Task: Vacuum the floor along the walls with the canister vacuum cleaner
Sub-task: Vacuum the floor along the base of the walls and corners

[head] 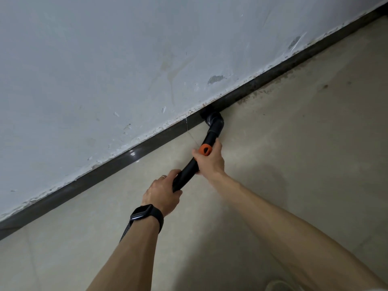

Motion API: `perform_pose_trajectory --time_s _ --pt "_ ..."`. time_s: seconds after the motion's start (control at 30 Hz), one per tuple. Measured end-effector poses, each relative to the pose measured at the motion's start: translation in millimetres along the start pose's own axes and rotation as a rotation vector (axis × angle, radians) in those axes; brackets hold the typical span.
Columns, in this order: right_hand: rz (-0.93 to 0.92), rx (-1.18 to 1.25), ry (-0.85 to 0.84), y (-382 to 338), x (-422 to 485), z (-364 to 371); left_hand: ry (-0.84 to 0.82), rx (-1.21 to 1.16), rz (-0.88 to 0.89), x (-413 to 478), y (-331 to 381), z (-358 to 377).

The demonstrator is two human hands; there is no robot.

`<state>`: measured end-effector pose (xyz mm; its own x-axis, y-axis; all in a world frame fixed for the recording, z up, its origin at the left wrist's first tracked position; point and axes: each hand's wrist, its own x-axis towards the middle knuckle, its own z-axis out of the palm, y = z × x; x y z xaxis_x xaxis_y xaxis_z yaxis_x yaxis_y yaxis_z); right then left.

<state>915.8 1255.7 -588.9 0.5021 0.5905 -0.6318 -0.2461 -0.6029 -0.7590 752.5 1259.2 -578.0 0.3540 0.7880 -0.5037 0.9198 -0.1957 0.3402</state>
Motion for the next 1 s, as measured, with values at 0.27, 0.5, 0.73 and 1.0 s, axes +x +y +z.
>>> perform_pose_trajectory --time_s 0.27,0.5,0.73,1.0 --pt "0.018 -0.017 0.100 -6.5 9.5 -44.2 -0.035 0.029 0.098 11.4 46.4 10.9" --pt "0.056 0.035 0.178 -16.5 27.5 -82.1 -0.019 0.022 0.161 33.5 80.8 17.0" --pt "0.042 0.055 0.115 -26.1 44.4 -79.3 0.037 0.008 0.166 44.9 81.5 19.4" --pt "0.011 0.020 0.129 -28.2 53.4 -50.8 0.058 -0.065 0.128 52.9 56.4 15.0"
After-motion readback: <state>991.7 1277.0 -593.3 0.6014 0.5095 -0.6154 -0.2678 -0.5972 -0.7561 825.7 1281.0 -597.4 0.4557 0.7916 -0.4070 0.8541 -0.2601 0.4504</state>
